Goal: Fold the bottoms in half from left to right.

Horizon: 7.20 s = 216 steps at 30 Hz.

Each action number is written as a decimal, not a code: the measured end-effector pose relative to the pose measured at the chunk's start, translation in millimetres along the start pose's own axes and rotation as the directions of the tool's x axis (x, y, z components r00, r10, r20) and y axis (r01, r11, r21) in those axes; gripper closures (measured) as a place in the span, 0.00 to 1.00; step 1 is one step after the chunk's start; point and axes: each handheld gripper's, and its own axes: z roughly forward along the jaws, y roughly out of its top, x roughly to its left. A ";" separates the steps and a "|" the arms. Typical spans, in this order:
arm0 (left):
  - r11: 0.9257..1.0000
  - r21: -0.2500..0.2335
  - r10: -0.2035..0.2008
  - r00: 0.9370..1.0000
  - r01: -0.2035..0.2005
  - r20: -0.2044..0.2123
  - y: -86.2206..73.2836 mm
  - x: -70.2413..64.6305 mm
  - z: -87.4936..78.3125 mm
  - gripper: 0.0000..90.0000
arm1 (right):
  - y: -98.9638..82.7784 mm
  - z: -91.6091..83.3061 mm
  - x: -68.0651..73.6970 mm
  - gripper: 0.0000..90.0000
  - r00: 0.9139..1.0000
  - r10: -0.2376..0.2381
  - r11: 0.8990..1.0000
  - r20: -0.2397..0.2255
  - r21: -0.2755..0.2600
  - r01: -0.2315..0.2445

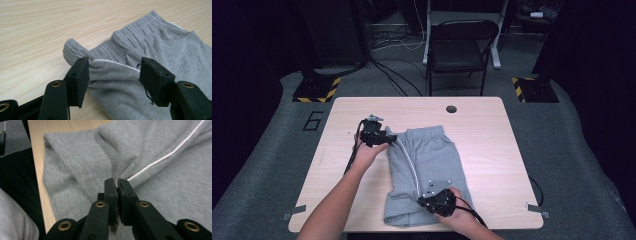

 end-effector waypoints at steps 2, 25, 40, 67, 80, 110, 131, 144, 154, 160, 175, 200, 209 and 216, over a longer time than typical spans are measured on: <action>1.000 0.010 0.005 1.000 -0.005 -0.001 -0.3 0.5 3.2 0.45 | -0.7 4.1 2.4 0.95 1.000 -0.008 1.000 0.001 0.011 0.008; 0.991 0.037 -0.119 0.980 0.127 -0.161 -2.8 -2.0 23.6 0.37 | -4.1 9.4 2.8 0.93 1.000 -0.010 1.000 -0.018 0.012 0.010; 0.994 0.067 -0.077 0.990 0.086 -0.121 -12.1 11.1 9.0 0.82 | -6.3 4.5 1.5 0.71 0.998 0.007 1.000 0.056 0.023 -0.008; 0.982 -0.167 -0.096 0.995 0.088 -0.041 5.2 9.0 -28.0 0.90 | 2.5 -19.0 -0.3 0.88 0.999 0.031 0.999 -0.030 -0.043 -0.032; 0.976 -0.204 -0.077 0.997 0.071 -0.022 38.3 -6.6 -38.7 0.90 | 29.1 -48.8 23.8 0.88 0.997 -0.074 0.980 -0.029 -0.188 0.067; 0.980 -0.187 -0.073 0.996 0.065 -0.041 69.7 -21.0 -25.4 0.90 | 41.1 -80.6 11.5 0.90 0.999 -0.036 0.962 -0.018 -0.272 0.030; 0.985 -0.174 -0.011 1.000 0.014 0.020 85.9 -60.9 21.5 0.90 | -4.9 -114.4 -1.7 0.90 0.988 0.121 0.961 0.093 -0.262 -0.093; 0.993 -0.120 0.006 0.999 -0.001 0.049 85.4 -78.5 65.7 0.90 | -36.6 -118.2 -14.5 0.90 0.957 0.245 0.954 0.155 -0.213 -0.209; 0.996 -0.084 0.025 0.999 -0.021 0.045 79.4 -86.0 90.1 0.90 | -49.2 -113.9 -11.9 0.90 0.934 0.292 0.950 0.204 -0.177 -0.258; 0.996 -0.086 0.005 0.999 -0.002 0.042 77.5 -91.6 101.8 0.90 | -56.6 -118.2 -14.1 0.90 0.912 0.327 0.940 0.248 -0.182 -0.288; 0.999 0.021 0.046 0.999 -0.046 0.017 63.8 -96.3 130.5 0.79 | -73.4 -97.3 -26.7 0.89 0.884 0.370 0.928 0.285 -0.067 -0.366; 0.997 -0.078 -0.027 1.000 0.027 0.002 45.0 -39.3 62.3 0.53 | -75.3 -98.7 -34.4 0.63 0.859 0.409 0.912 0.309 -0.108 -0.395; 0.997 -0.068 -0.025 1.000 0.024 -0.013 30.9 -29.2 52.4 0.59 | -70.2 -87.8 -41.6 0.62 0.873 0.391 0.920 0.292 -0.100 -0.379; 0.998 -0.053 -0.045 0.999 0.043 -0.022 20.4 -23.8 51.2 0.61 | -70.5 -82.3 -45.7 0.63 0.866 0.396 0.917 0.305 -0.086 -0.389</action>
